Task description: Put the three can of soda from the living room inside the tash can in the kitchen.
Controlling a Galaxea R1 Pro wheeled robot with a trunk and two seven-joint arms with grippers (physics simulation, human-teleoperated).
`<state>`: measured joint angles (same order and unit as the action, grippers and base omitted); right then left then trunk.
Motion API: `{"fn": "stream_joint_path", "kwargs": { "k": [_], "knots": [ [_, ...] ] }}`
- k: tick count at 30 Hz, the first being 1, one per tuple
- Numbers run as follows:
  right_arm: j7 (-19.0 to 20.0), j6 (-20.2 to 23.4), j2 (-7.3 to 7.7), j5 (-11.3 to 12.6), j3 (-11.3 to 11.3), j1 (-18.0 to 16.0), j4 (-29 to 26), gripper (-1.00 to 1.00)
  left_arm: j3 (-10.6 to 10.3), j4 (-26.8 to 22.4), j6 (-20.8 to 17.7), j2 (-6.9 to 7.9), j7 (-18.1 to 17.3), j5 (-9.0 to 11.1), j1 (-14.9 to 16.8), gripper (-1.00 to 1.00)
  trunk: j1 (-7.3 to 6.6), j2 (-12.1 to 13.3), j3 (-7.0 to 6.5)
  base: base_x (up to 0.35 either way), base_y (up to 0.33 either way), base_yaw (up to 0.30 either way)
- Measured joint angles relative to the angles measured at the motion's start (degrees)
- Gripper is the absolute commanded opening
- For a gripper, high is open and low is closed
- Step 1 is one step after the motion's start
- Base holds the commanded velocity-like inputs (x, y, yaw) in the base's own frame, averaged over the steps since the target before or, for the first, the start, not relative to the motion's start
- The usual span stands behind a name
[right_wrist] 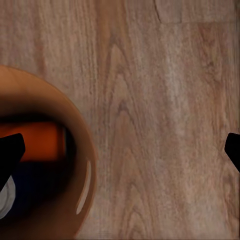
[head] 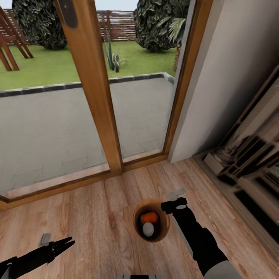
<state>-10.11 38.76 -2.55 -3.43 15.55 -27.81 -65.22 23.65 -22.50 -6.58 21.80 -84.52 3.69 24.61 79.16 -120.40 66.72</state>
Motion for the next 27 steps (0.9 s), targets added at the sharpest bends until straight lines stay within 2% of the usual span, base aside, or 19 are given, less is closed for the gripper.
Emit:
{"fn": "stream_joint_path", "kwargs": {
  "k": [9,13,16,27],
  "knots": [
    [0.0,0.0,0.0,0.0,0.02,0.0,0.0,1.0,0.0,0.0,0.0,0.0,-0.01,0.0,0.0,1.0,-1.98,3.61,-2.44,0.0,0.0,-0.096],
    [0.0,0.0,0.0,0.02,2.08,-0.01,0.0,1.0,0.0,0.0,0.0,0.0,0.01,0.0,0.0,1.0,-2.86,5.21,-3.53,0.0,0.0,-0.034],
    [0.0,0.0,0.0,0.0,2.78,-0.02,0.0,1.0,0.0,0.0,0.0,0.0,-0.01,0.0,0.0,1.0,-3.51,6.42,-4.35,0.0,0.0,-0.011],
    [0.0,0.0,0.0,0.0,3.24,0.01,0.02,1.0,0.0,0.0,-0.01,0.0,-0.01,0.0,0.0,1.0,-5.93,10.83,-7.22,0.0,0.0,-0.002]
  ]
}}
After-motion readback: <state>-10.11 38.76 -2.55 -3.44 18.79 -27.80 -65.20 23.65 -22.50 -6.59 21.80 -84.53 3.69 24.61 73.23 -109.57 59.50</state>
